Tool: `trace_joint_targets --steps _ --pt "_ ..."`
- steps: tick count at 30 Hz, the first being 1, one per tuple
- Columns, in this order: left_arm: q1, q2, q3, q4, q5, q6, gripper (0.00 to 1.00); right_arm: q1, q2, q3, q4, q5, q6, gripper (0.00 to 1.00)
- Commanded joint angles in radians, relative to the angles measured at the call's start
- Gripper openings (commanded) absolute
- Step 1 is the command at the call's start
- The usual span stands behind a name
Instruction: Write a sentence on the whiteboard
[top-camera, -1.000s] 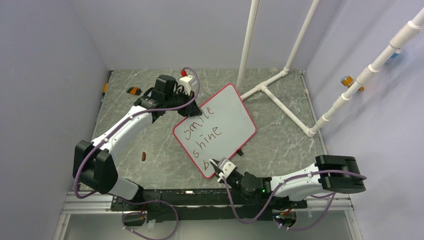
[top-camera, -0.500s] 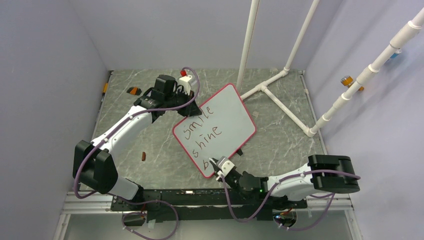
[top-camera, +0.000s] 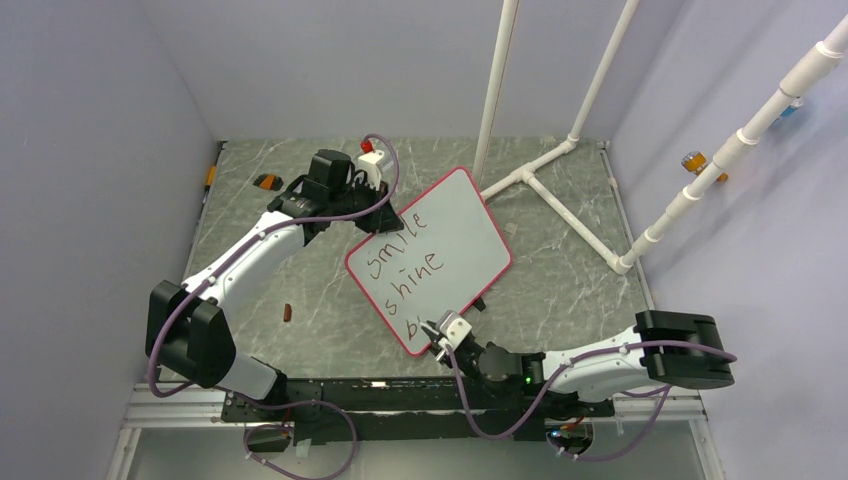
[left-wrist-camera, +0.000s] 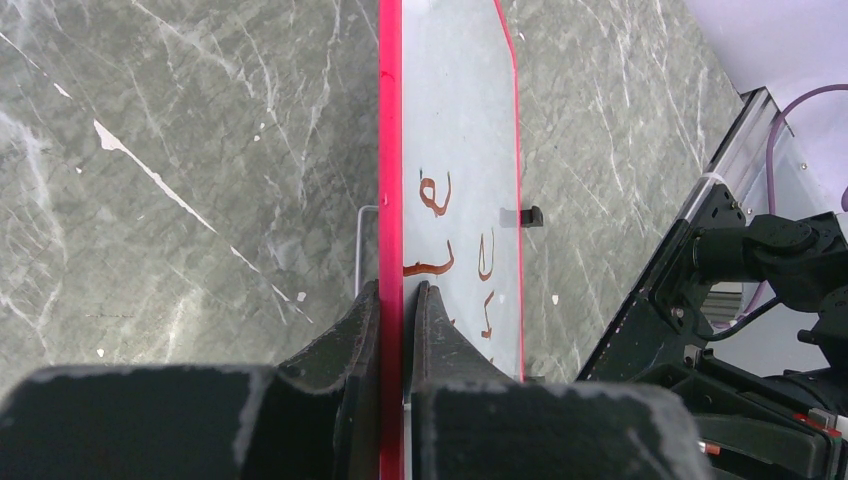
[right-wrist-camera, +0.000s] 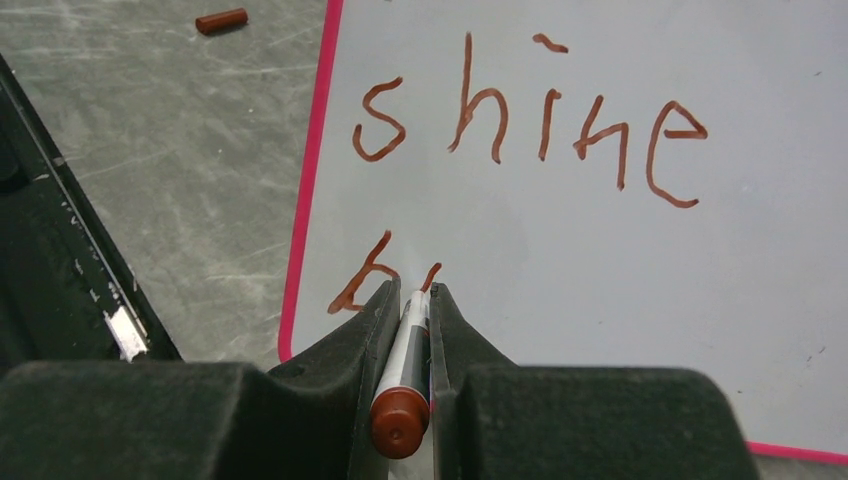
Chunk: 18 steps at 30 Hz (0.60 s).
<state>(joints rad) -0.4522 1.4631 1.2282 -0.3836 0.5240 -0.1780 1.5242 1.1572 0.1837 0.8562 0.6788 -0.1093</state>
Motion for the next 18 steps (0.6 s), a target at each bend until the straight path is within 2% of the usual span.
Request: trace_joint_targets --steps 1,10,18 --pt "0.006 -0.021 0.015 0.038 -0.116 0.082 0.0 0.001 -0.035 -0.006 -0.138 -0.051 0.077 0.0" --pt "0.006 -0.02 0.013 0.039 -0.116 0.08 0.0 0.007 -0.026 0.005 -0.178 -0.084 0.093 0.0" --pt "0.007 -0.024 0.012 0.038 -0.117 0.081 0.0 0.007 0.014 0.037 -0.15 -0.013 0.072 0.0"
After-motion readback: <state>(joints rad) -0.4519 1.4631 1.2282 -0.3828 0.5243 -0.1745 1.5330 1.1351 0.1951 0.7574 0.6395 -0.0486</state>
